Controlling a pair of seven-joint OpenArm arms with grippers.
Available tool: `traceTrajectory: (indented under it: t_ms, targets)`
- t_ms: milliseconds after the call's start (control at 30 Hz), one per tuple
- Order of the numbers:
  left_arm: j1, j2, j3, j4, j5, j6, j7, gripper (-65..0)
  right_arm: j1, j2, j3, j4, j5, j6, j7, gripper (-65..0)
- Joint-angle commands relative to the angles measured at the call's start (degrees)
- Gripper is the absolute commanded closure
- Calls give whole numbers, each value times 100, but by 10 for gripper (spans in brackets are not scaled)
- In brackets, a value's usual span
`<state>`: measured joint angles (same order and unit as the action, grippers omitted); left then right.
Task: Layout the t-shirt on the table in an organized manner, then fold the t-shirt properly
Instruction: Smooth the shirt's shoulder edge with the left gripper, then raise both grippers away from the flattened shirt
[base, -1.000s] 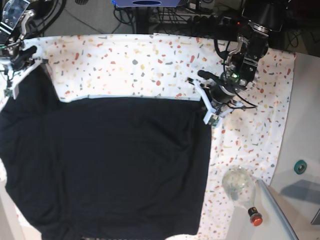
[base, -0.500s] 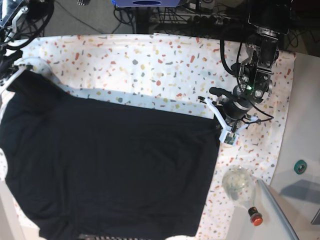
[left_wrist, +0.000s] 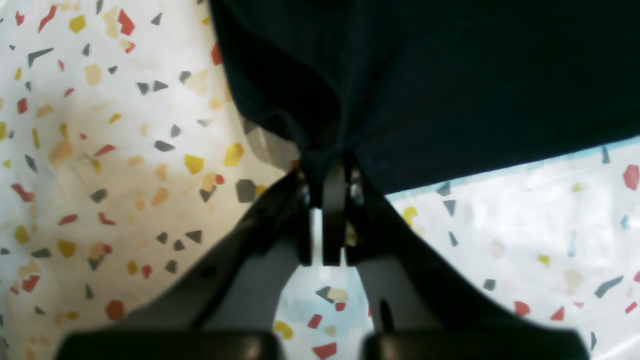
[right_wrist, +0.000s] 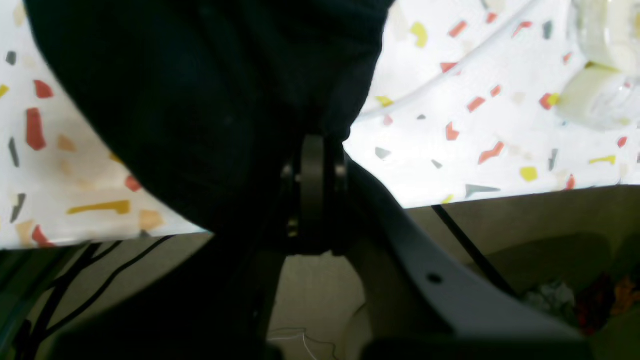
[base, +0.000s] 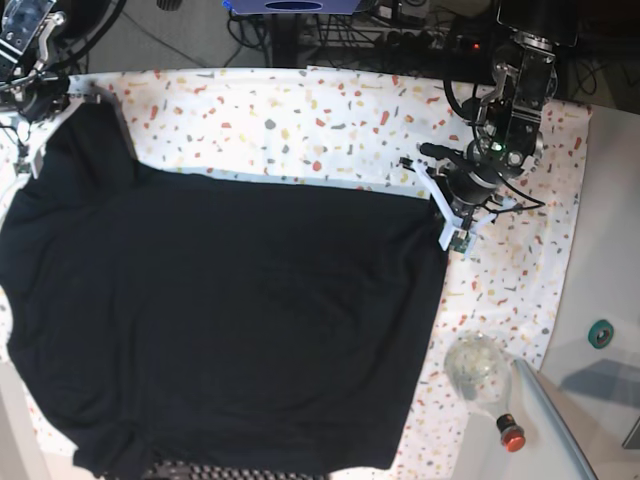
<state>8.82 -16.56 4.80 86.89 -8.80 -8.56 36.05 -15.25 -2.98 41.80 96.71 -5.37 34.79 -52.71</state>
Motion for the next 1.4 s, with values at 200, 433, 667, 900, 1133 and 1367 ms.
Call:
traceTrajectory:
  t_ms: [200, 433, 667, 900, 1133, 1367]
  targets:
    - [-86, -37, -45, -113, 5, 34, -84, 0, -18, 65, 26, 452, -13, -28, -35, -2]
    - [72, -28, -106, -184, -57, 43, -76, -178, -194, 65, 35, 1209, -13, -10, -272, -212]
    - [476, 60, -1284, -43, -276, 34, -111, -527, -344, 57, 158, 1393, 5, -2, -158, -218]
    - [1311, 95, -3086, 1, -2931, -889, -111, -527, -300, -216, 721, 1340, 14, -2, 871, -218]
    - [1452, 148, -3227, -922, -3547, -2138, -269, -525, 544, 426, 1213, -13, 1288, -2, 906, -221]
    - [1487, 174, -3271, -905, -3547, -2261, -462, -525, 1494, 1305, 1257, -2264, 1640, -2, 897, -221]
